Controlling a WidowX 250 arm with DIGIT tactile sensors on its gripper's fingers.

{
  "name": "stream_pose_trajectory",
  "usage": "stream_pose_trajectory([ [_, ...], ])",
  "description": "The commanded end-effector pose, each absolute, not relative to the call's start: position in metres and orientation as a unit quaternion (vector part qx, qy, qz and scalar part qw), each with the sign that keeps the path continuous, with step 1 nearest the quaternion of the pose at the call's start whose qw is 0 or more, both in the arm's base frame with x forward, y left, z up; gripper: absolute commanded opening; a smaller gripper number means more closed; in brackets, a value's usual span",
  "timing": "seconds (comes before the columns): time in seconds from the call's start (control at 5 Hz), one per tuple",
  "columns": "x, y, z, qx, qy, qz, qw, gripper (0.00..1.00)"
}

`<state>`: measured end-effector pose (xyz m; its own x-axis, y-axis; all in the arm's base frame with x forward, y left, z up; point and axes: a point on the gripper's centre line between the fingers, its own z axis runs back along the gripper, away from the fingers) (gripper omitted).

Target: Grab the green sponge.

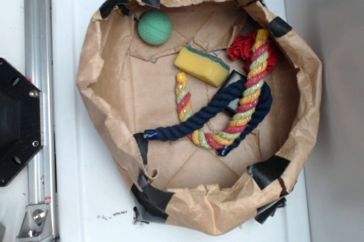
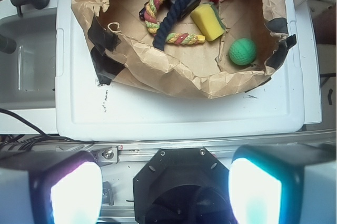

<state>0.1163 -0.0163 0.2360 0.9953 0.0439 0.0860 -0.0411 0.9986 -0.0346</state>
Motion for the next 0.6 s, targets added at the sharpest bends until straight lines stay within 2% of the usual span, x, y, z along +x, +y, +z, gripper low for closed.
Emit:
stream_pose_trajectory([
  [0.0, 0.116, -0.016, 0.236, -0.016, -0.043, 0.021, 0.999, 1.0],
  [0.4, 0.184, 0.007, 0.191, -0.02, -0.123, -0.059, 0.99, 1.0],
])
